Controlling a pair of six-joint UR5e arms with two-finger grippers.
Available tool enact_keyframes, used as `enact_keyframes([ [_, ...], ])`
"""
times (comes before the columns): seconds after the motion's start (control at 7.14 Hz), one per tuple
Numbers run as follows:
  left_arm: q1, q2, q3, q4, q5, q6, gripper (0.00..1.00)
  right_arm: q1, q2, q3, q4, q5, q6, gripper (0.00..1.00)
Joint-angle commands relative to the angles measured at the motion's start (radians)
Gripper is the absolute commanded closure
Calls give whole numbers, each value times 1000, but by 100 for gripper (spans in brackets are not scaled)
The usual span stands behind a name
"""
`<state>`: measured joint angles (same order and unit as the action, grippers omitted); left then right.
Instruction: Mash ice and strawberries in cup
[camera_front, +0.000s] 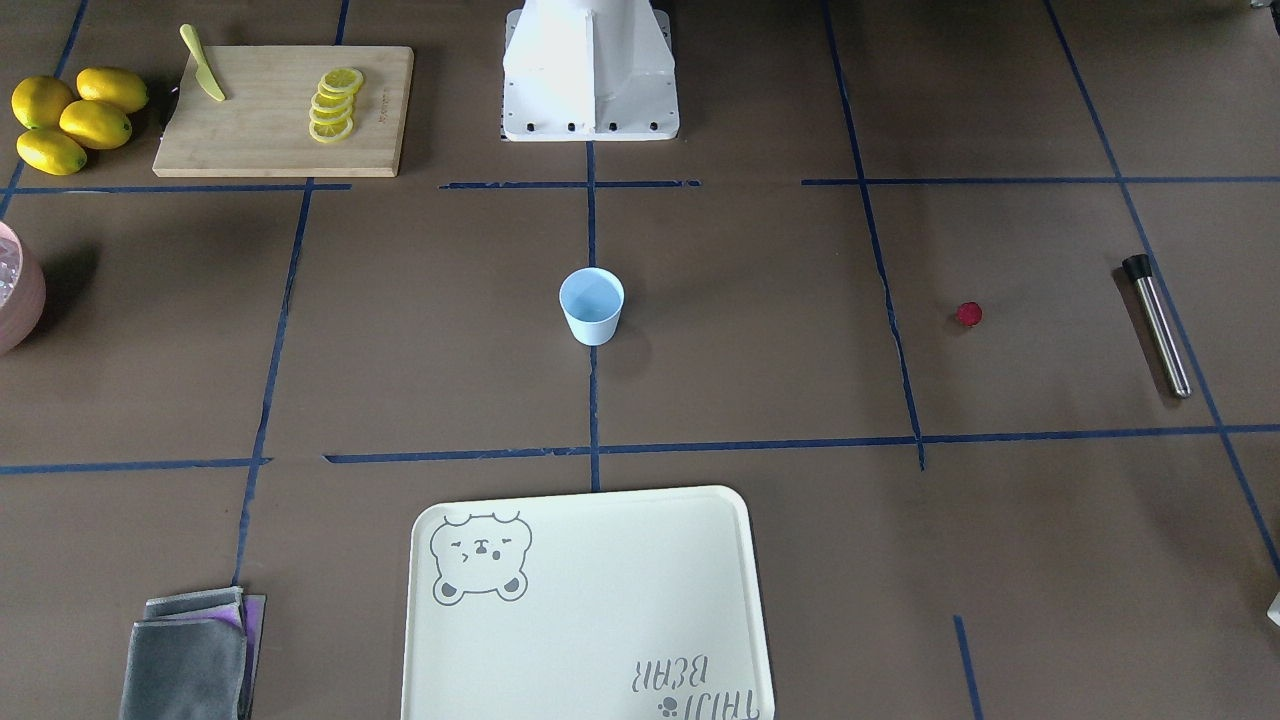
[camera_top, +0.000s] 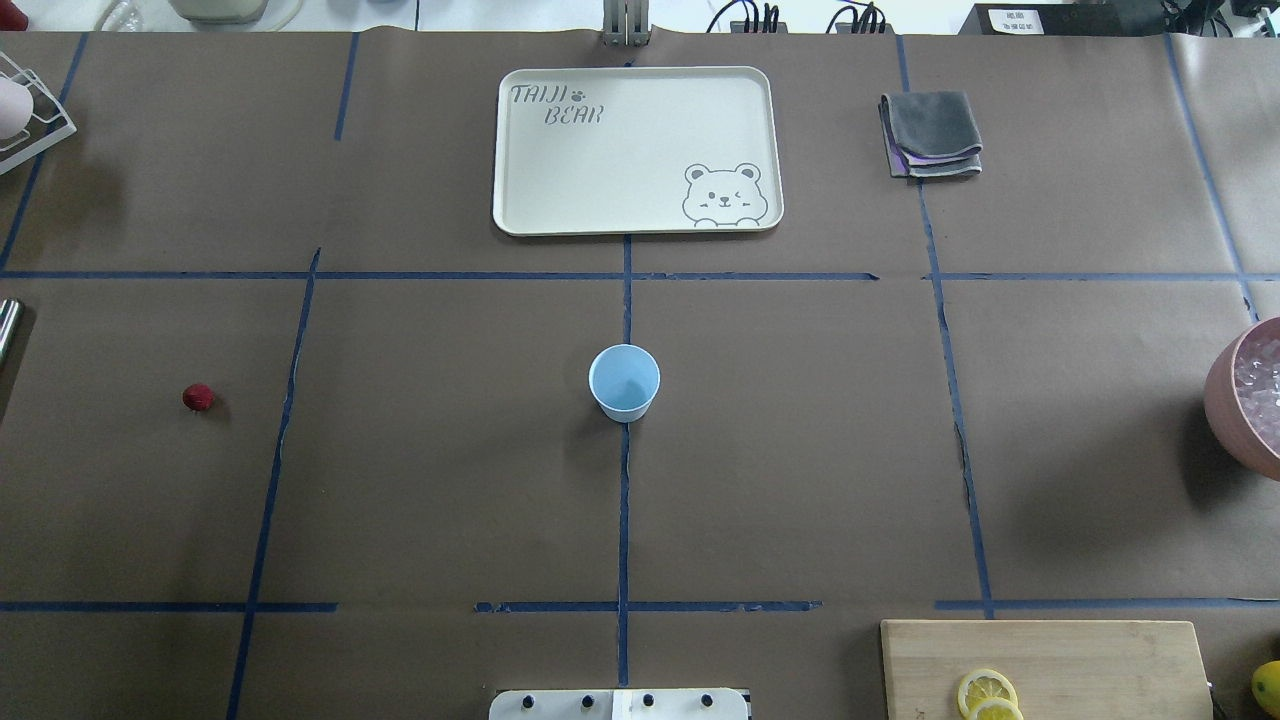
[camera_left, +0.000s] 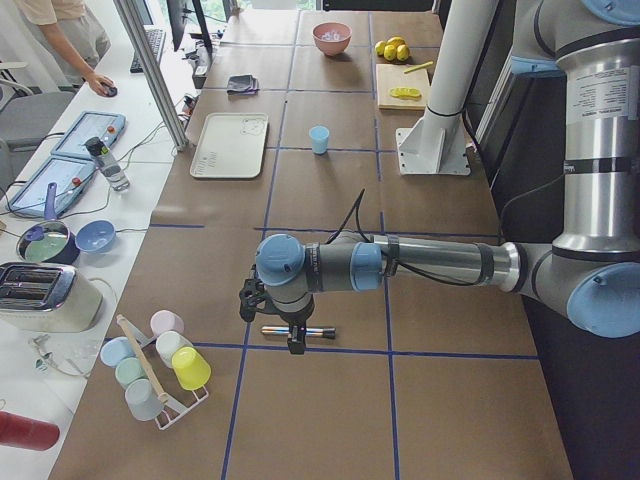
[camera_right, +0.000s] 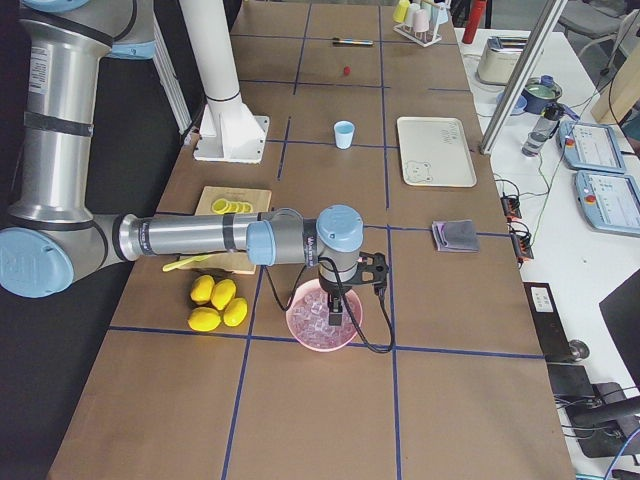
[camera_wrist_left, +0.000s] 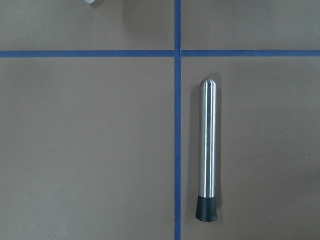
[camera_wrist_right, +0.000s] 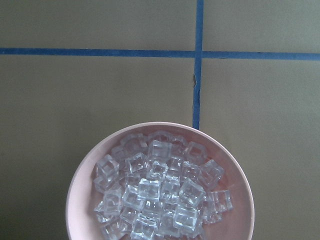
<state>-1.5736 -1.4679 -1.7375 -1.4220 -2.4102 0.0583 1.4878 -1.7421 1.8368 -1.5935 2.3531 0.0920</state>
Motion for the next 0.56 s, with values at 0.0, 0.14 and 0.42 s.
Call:
enact_keyframes([
  [0.0,0,5,-28,9,-3,-2,0,-9,-1,2,1,-14,-3,0],
  [0.14,0,5,-43,9,-3,-2,0,-9,-1,2,3,-14,-2,0],
  [0.42,1,26,-54,8,-7,-6,0,-11,-5,-1,12,-11,0,0],
])
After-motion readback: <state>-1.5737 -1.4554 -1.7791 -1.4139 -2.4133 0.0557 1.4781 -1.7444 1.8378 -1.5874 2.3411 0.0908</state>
